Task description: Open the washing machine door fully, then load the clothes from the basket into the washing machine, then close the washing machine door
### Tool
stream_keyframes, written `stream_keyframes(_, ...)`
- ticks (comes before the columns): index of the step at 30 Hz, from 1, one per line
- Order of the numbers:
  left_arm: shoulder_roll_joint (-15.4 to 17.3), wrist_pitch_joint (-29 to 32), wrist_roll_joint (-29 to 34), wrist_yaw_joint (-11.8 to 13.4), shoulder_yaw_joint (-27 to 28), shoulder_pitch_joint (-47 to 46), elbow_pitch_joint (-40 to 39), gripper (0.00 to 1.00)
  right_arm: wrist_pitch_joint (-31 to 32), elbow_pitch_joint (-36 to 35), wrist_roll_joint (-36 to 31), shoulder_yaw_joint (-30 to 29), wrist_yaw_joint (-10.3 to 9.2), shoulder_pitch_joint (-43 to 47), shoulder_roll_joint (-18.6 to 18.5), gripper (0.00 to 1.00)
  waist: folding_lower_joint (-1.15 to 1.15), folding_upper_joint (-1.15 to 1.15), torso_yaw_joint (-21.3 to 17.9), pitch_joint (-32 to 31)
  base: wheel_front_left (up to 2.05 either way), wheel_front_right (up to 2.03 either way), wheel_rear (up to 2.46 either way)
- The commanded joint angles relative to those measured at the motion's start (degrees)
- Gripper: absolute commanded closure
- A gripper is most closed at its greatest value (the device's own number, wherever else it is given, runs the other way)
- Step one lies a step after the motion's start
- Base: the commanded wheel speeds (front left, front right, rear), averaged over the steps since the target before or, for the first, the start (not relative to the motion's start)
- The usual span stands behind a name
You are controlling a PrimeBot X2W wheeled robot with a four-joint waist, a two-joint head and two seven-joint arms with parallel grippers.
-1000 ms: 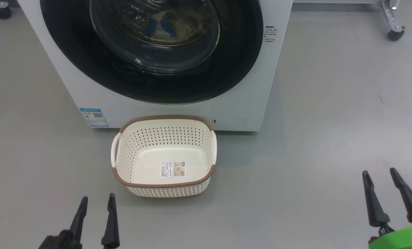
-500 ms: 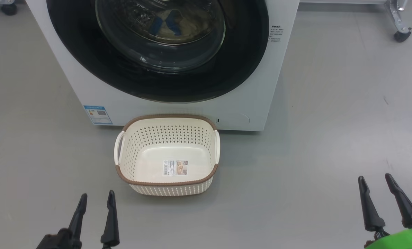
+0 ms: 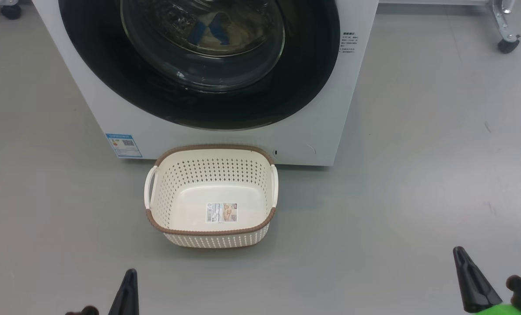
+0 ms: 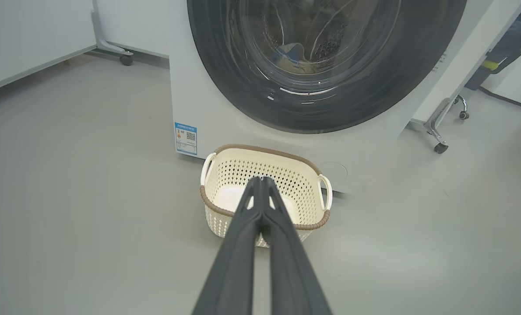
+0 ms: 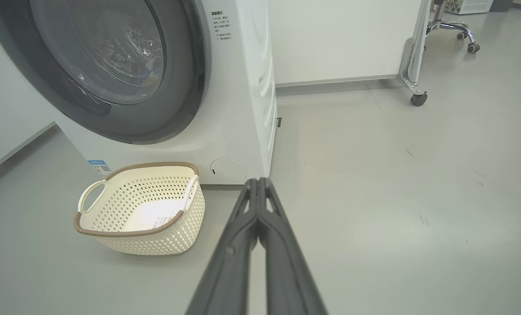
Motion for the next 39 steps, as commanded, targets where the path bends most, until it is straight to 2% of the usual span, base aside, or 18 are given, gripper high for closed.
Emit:
stream_keyframes(1, 0.1, 0.4, -1.5, -0.1, 0.3, -1.2, -1.6, 1.00, 0.4, -1.6, 1.7, -0.3, -0.01, -1.0, -0.6, 1.00, 0.00, 0.00, 0.0, 0.0, 0.00, 0.00, 0.00)
stream_keyframes(39, 0.5, 6.5, -25.5, -1.2, 3.4, -4.9, -0.9, 1.00, 6.8, -0.4, 27.6, 0.9, -0.08, -5.9, -0.7, 1.00, 0.00, 0.00, 0.3, -0.8, 0.00, 0.00, 0.00)
